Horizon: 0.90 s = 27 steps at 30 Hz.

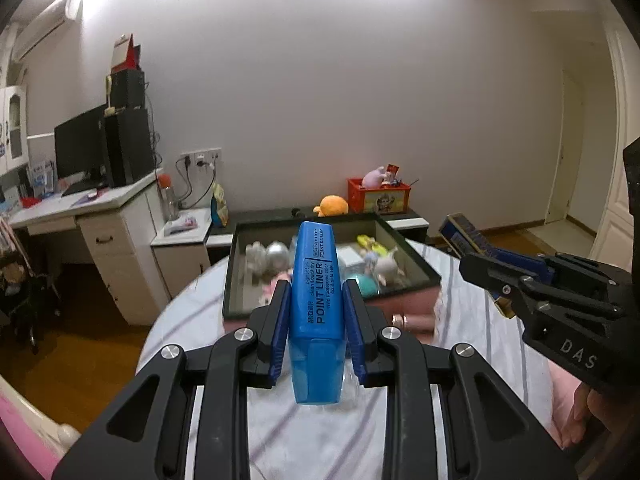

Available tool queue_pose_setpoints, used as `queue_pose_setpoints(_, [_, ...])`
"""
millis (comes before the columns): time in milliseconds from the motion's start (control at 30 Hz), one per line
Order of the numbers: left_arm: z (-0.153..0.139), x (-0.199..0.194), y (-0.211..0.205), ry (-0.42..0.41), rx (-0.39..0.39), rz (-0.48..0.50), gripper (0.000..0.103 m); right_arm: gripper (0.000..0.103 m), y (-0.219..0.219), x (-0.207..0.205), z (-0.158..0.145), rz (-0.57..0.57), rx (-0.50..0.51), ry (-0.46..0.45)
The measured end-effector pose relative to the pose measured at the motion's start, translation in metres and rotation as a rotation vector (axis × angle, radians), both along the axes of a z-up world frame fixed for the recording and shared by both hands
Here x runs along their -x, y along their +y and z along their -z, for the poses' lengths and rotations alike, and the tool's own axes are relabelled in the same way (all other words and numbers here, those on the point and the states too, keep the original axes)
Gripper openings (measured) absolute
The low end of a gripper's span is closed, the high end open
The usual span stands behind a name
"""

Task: Organize rigid objects
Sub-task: 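Carry the highlighter and lipstick box over the pink box with both tools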

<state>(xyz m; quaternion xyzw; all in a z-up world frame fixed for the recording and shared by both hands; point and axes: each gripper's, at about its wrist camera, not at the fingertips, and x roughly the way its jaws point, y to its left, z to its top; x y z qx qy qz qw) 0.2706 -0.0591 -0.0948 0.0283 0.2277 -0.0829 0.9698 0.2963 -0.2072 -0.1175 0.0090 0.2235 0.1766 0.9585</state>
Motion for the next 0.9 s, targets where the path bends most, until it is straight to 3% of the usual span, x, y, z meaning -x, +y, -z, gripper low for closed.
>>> queue_pose_setpoints(133, [-0.011, -0.033, -0.001, -0.006, -0.013, 0.009, 0.026, 0.021, 0.002, -0.029, -0.009, -0.009, 0.002, -0.009])
queue_pose_setpoints(400, [-0.001, -0.134, -0.006, 0.085, -0.032, 0.031, 0.026, 0.021, 0.016, -0.116, -0.006, -0.016, 0.043, 0.037])
queue_pose_setpoints(667, [0.05, -0.215, -0.014, 0.278, -0.054, 0.021, 0.027, 0.022, 0.028, -0.201, 0.045, 0.001, 0.12, 0.238])
queue_pose_setpoints(800, [0.075, -0.236, -0.017, 0.364, -0.061, 0.002, 0.027, 0.022, 0.028, -0.225, 0.072, 0.025, 0.143, 0.343])
queue_pose_setpoints(900, [0.084, -0.24, -0.021, 0.387, -0.073, 0.014, 0.027, 0.022, 0.026, -0.229, 0.079, 0.033, 0.153, 0.358])
